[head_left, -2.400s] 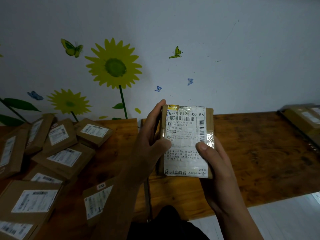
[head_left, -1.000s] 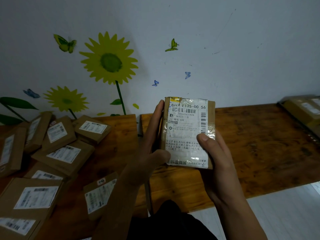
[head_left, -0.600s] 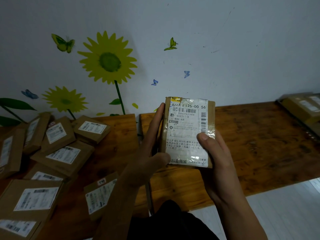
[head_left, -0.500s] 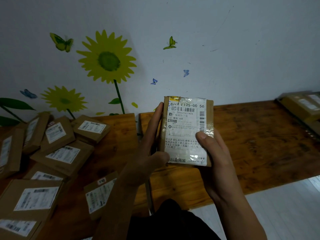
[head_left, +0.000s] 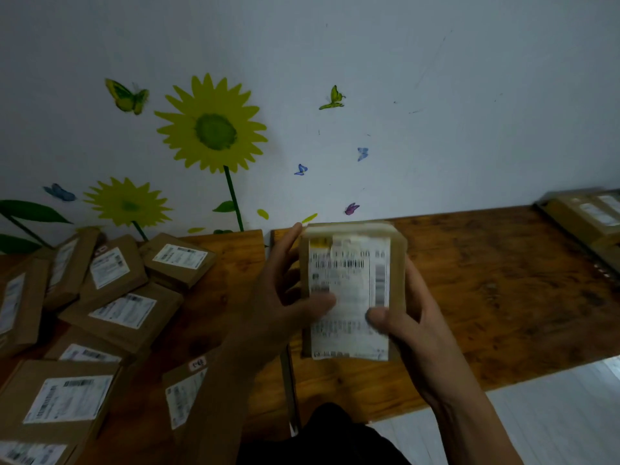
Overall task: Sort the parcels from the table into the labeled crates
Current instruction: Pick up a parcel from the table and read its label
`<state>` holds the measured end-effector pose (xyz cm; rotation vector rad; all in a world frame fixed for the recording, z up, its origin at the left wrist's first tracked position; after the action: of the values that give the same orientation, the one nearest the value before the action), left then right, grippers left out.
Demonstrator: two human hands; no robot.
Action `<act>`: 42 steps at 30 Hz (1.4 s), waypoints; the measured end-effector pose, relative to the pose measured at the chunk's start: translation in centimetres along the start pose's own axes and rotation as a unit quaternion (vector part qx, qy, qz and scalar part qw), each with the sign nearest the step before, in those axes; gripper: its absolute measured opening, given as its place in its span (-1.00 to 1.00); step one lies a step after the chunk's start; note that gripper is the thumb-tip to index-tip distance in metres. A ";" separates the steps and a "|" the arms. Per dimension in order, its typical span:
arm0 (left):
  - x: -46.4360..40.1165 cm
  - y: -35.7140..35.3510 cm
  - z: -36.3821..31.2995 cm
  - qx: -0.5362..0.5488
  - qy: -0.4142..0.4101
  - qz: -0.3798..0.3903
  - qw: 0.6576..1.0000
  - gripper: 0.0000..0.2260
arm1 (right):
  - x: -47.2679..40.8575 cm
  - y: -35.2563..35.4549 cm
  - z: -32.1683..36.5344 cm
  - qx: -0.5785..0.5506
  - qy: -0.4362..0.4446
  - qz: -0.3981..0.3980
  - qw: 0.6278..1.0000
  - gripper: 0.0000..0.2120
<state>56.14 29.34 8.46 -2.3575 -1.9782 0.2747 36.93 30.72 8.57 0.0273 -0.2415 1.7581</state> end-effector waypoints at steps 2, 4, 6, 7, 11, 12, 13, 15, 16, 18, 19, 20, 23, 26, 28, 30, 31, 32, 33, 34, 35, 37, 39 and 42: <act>0.4 0.5 -0.5 -0.033 -0.030 0.039 0.998 -0.01 | 0.1 0.1 0.5 0.057 0.007 0.032 0.998 -0.03; 0.6 0.6 -0.9 -0.063 -0.052 0.067 0.994 -0.04 | 0.1 0.0 1.2 0.107 0.029 0.048 0.993 -0.04; 0.6 0.5 -1.3 -0.080 -0.064 0.067 0.992 -0.08 | 0.0 -0.1 1.5 0.121 0.036 0.053 0.991 -0.04; 0.7 0.4 -1.4 -0.083 -0.063 0.063 0.993 -0.09 | 0.0 -0.1 1.5 0.121 0.036 0.055 0.990 -0.06; 0.1 1.0 -0.8 -0.082 -0.053 0.045 0.994 -0.07 | -0.5 0.4 1.1 0.124 0.021 0.056 0.990 -0.11; -0.1 1.2 -0.5 -0.074 -0.037 0.027 0.996 -0.09 | -0.8 0.5 1.0 0.106 0.007 0.053 0.993 -0.15; -0.4 1.4 -0.1 -0.067 -0.008 0.005 0.998 -0.15 | -1.0 0.5 0.8 0.084 -0.011 0.050 0.995 -0.19; -1.2 1.4 0.5 -0.075 0.052 -0.010 0.996 -0.28 | -1.5 0.4 0.5 0.067 -0.047 0.028 0.996 -0.23; -1.8 1.3 0.9 -0.086 0.073 -0.014 0.994 -0.37 | -1.8 0.3 0.3 0.074 -0.067 0.020 0.995 -0.25; -2.8 1.4 1.1 -0.121 0.115 -0.048 0.985 -0.52 | -2.4 -0.1 -0.1 0.088 -0.107 0.010 0.990 -0.32; -3.4 1.7 1.2 -0.157 0.130 -0.063 0.977 -0.53 | -2.8 -0.1 -0.3 0.089 -0.120 0.005 0.989 -0.38; -3.7 1.8 1.5 -0.197 0.135 -0.058 0.969 -0.51 | -3.1 -0.1 -0.5 0.087 -0.131 -0.005 0.987 -0.43; -3.8 1.6 1.9 -0.230 0.180 -0.033 0.956 -0.35 | -4.0 0.0 -0.9 0.048 -0.164 -0.035 0.985 -0.51; -4.1 1.3 2.2 -0.174 0.218 -0.056 0.959 -0.37 | -4.4 0.1 -1.5 0.012 -0.192 -0.055 0.980 -0.52; -4.1 1.2 2.3 -0.179 0.229 -0.065 0.955 -0.45 | -4.4 0.2 -1.8 0.001 -0.194 -0.054 0.980 -0.50; -3.9 1.5 2.8 -0.168 0.213 -0.089 0.958 -0.57 | -4.3 0.5 -1.9 -0.019 -0.186 -0.037 0.982 -0.52; -3.5 1.5 2.6 -0.185 0.184 -0.078 0.962 -0.60 | -4.2 0.7 -2.0 -0.043 -0.182 -0.026 0.982 -0.55; -3.3 1.3 2.4 -0.169 0.159 -0.075 0.970 -0.63 | -4.0 0.8 -2.0 -0.081 -0.182 -0.021 0.980 -0.58; -3.2 1.0 2.0 -0.170 0.131 -0.073 0.974 -0.67 | -3.8 0.8 -2.1 -0.131 -0.187 -0.022 0.973 -0.59; -3.0 1.1 1.9 -0.137 0.113 -0.103 0.979 -0.70 | -3.7 0.9 -2.3 -0.184 -0.192 -0.025 0.964 -0.58; -2.9 1.0 1.7 -0.107 0.089 -0.127 0.982 -0.76 | -3.7 1.0 -2.5 -0.224 -0.192 -0.030 0.955 -0.55; -2.4 0.4 0.9 -0.116 0.031 -0.138 0.983 -0.88 | -3.6 1.1 -2.7 -0.257 -0.183 -0.043 0.948 -0.51; -2.1 0.0 0.6 -0.111 0.014 -0.128 0.985 -0.81 | -3.6 1.3 -2.8 -0.253 -0.173 -0.055 0.950 -0.51; -1.8 -0.7 1.7 -0.060 0.071 -0.058 0.994 -0.56 | -3.2 1.3 -2.5 -0.180 -0.141 -0.070 0.971 -0.50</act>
<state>54.84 27.61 7.09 -2.2444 -2.1077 -0.0178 36.64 27.84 5.43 0.0309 -0.7459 1.5456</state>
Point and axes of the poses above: each hand's wrist, its own x-axis away from the middle knuckle, its own y-axis out of the back of the hand, z = x × y, the point moved 4 cm from there along -x, towards the middle knuckle, and after that the axes turned 2 degrees about -y, right-handed, at the moved point
